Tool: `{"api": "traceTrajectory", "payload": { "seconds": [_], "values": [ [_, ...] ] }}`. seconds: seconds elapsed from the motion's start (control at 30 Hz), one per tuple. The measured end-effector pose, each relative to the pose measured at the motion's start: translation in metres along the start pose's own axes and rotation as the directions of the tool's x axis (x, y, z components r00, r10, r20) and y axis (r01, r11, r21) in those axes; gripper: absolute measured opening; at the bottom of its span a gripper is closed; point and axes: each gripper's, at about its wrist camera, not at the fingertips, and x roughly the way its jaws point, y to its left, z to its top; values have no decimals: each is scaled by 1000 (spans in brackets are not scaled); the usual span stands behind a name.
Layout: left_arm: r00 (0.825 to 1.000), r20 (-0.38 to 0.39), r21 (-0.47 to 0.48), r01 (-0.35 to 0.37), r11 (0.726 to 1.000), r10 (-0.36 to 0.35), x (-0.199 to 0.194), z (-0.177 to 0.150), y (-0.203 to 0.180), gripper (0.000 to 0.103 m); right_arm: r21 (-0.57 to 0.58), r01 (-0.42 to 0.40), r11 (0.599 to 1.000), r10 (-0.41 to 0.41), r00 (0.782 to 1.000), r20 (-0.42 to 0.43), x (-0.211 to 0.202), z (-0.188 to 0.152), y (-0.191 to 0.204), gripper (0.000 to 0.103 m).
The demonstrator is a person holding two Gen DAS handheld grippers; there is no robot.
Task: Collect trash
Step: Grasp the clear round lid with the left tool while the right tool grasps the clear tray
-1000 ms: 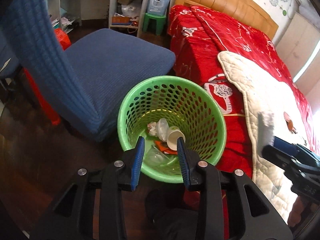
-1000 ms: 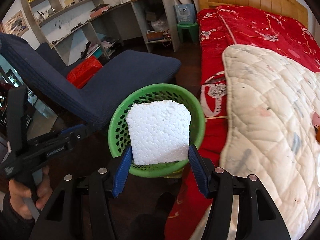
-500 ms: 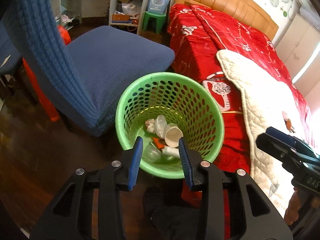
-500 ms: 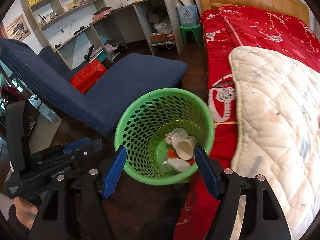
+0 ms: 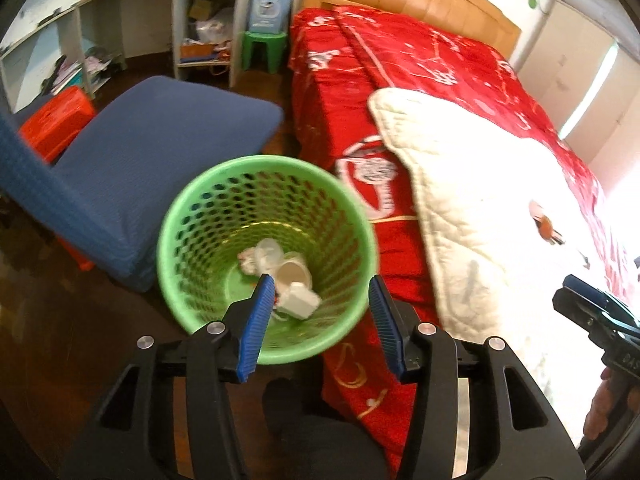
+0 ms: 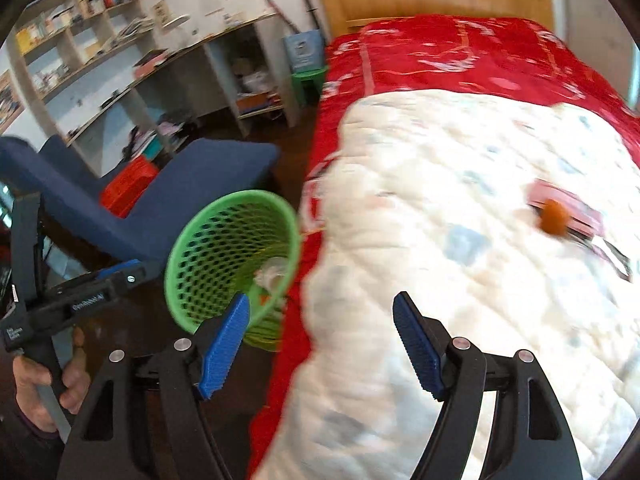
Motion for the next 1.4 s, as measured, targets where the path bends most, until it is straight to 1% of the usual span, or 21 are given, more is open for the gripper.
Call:
{"api": "traceTrajectory", "payload": {
  "seconds": [0.27,0.47,0.63,0.73,0.93,1.03,1.1,1.13,1.23,1.3,1.4],
  "values": [
    [998,-24,89,60,994,-58,10,1,-61,49,122,113,986,-118,992,36,-49,-23,-84,71],
    [992,-53,157,120,980,-113,17,-2,-113,49,201,171,965,-184,982,48,-76,-34,-142,72],
    [984,-72,228,174,958,-162,22,-1,-164,49,232,203,951,-219,975,47,-91,-43,-173,72],
    [981,-80,275,193,942,-178,24,-2,-191,49,240,224,944,-242,969,48,-98,-49,-189,72],
    [968,-112,321,249,914,-224,33,-1,-232,49,287,262,922,-279,960,20,-103,-62,-232,71],
    [961,-133,339,273,900,-242,41,-2,-251,49,307,265,914,-281,960,10,-104,-64,-251,69],
    [956,-146,353,291,889,-255,47,-1,-265,48,326,242,914,-260,966,10,-102,-65,-261,67],
    [953,-152,355,301,885,-264,50,-1,-270,47,333,234,914,-251,968,11,-101,-65,-264,66],
    [941,-180,358,335,872,-287,62,0,-287,46,344,212,915,-230,973,10,-96,-62,-272,64],
    [931,-201,365,360,859,-305,71,0,-301,45,343,209,916,-227,974,12,-93,-60,-275,64],
    [920,-230,370,384,846,-317,85,0,-316,44,337,209,918,-225,974,9,-89,-59,-278,64]
  ]
}}
